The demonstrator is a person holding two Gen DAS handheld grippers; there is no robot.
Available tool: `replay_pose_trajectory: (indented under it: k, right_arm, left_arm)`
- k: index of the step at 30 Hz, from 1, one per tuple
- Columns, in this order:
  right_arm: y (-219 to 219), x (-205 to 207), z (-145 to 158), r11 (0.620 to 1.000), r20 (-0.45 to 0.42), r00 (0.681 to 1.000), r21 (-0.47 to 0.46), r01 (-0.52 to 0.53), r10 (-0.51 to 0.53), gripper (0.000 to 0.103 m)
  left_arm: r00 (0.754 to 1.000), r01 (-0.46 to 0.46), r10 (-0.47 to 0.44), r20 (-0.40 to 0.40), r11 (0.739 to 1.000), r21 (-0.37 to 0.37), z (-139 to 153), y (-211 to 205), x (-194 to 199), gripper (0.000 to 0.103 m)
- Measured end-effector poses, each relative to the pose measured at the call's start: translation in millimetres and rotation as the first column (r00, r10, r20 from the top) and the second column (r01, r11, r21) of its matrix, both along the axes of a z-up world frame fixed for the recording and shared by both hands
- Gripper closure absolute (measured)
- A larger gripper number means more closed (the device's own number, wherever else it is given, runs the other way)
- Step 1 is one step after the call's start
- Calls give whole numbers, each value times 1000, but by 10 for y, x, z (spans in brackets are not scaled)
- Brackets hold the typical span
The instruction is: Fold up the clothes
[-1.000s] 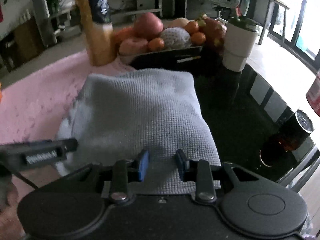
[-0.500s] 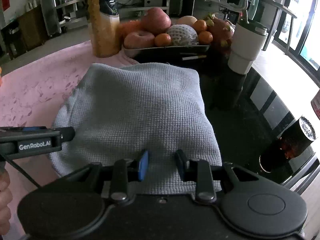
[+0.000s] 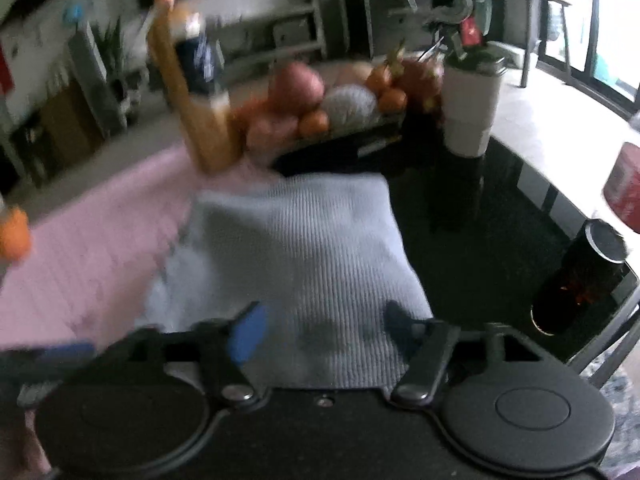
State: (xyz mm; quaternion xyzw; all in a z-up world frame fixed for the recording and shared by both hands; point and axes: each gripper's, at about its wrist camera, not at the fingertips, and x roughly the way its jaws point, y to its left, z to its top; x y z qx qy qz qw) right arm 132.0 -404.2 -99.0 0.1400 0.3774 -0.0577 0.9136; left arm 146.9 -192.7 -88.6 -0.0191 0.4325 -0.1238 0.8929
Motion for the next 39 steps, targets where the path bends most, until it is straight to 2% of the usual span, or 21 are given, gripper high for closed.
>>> replay_pose_trajectory:
  k: [2,5,7,9,13,16,19,27,33,39]
  right_arm:
    - [-2,-148,56,998,9,1000,59,27,-28,20]
    - [57,-386,135,989,-12,999,142,50,-49,17]
    - [119,-530,275,986,-24,998,154,59,-56,9]
    - [193,-691,475,988,-13,998,142,58,-57,0]
    - [344,-1008,906,996,29,998,68,59,-61,0]
    - [468,-1204,1138,998,50,996,-1,69,-69,0]
    - [565,-1359,1284,998,58,997,-23,60,-58,0]
    - [627,-1687,1525,995,102,991,-43,94,-89,0]
    - [614,-1725,1515,989,5,991,-65,130,-130,0]
    - [602,-1775,1488,989,-3,991,-71,133,-134,0]
  left_arm:
    - [1000,-4,4,0,999,39,137,27,-152,12]
    - [1000,7,-9,10,991,136,350,18,-364,12]
    - [999,11,-19,45,985,170,502,38,-524,10]
    - [996,24,-37,77,987,159,651,86,-699,5]
    - [992,60,-71,106,993,104,886,172,-968,3]
    - [989,73,-81,124,995,72,1019,207,-1113,1]
    - [988,73,-80,133,996,53,1102,229,-1197,1]
    - [987,96,-101,123,994,45,1191,248,-1353,1]
    - [987,109,-114,116,993,50,1218,222,-1452,0]
    - [987,113,-117,115,993,43,1204,222,-1496,0]
